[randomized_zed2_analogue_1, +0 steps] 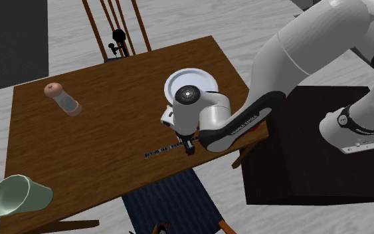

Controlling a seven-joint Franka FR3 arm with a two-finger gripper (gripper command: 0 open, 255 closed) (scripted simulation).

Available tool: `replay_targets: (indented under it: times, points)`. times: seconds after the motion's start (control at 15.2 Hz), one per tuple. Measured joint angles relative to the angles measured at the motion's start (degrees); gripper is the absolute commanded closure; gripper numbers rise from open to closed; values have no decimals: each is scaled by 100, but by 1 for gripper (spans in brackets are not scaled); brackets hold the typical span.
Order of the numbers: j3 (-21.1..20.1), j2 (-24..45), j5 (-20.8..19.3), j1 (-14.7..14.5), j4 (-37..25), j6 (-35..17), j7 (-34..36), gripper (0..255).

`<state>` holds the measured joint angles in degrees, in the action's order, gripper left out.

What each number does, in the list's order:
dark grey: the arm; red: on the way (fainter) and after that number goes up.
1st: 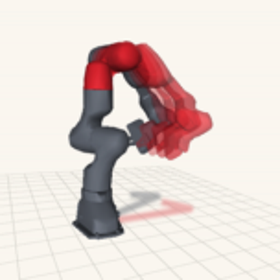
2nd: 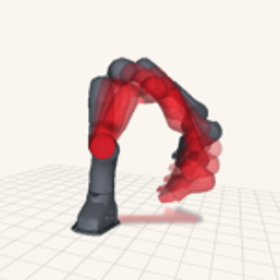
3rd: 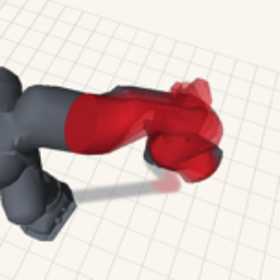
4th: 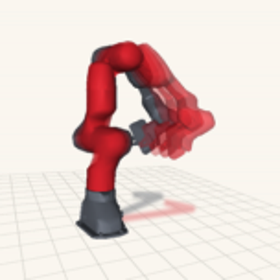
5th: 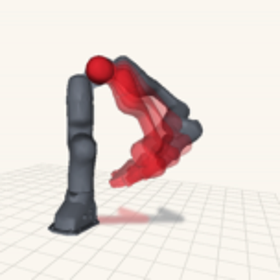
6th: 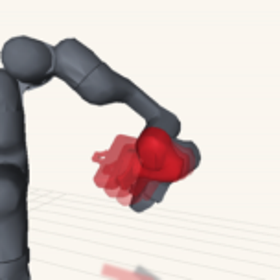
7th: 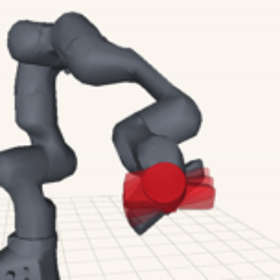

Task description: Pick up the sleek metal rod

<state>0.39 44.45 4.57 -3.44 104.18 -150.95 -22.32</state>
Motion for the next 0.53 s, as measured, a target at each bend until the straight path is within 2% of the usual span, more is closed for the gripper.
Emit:
replay_targets:
  times: [0.07, 0.53]
  points:
    - [-1, 12, 1, 1, 0, -13, -2, 255]
    - [-1, 26, 1, 3, -8, -22, -3, 255]
